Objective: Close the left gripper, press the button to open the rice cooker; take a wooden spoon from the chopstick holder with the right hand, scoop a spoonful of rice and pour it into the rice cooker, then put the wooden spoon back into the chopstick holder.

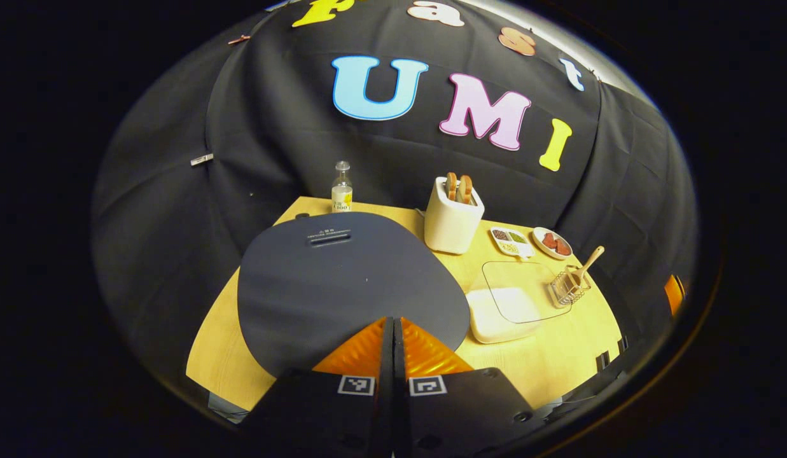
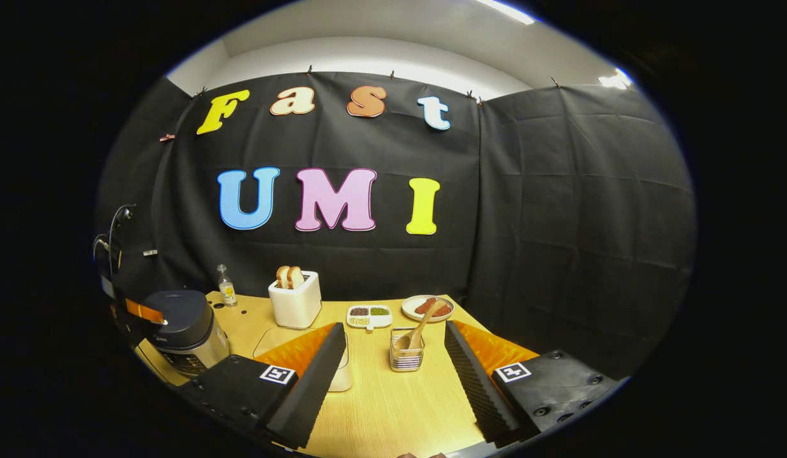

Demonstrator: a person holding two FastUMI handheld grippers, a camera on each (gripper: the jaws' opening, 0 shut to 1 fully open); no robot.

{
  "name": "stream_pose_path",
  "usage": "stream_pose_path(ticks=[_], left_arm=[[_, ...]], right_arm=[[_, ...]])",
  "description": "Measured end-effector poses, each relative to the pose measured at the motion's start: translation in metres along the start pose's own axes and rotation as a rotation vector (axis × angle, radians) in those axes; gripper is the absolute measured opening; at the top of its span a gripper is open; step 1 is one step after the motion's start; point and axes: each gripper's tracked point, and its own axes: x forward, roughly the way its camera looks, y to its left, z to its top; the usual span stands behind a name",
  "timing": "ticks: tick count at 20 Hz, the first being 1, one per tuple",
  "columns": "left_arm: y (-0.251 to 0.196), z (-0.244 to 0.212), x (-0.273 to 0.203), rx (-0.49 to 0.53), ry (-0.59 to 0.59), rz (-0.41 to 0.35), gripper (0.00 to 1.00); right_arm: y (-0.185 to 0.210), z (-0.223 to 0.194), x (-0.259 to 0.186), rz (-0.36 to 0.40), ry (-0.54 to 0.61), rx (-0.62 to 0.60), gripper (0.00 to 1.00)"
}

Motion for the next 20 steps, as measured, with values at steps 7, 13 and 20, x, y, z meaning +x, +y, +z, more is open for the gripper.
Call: stream_pose_path(ticks=[7,13,20], left_arm=[[0.002,0.117,-0.069,0.048,-0.333,0.164,0.06],[-0.025,0.115,-0.073,0.001,-0.36,0.17,0.07],[-0.06,0.113,-0.074,0.006,-0.394,0.212,0.58]], right_arm=[[0.001,0.023,0.04,0.043,-0.016,-0.002,0.98],[-0.009,0.022,0.099,0.076,0.002,0.04,0.98],[-0.037,-0.003,0.182,0.071,0.096,0.136,0.98]])
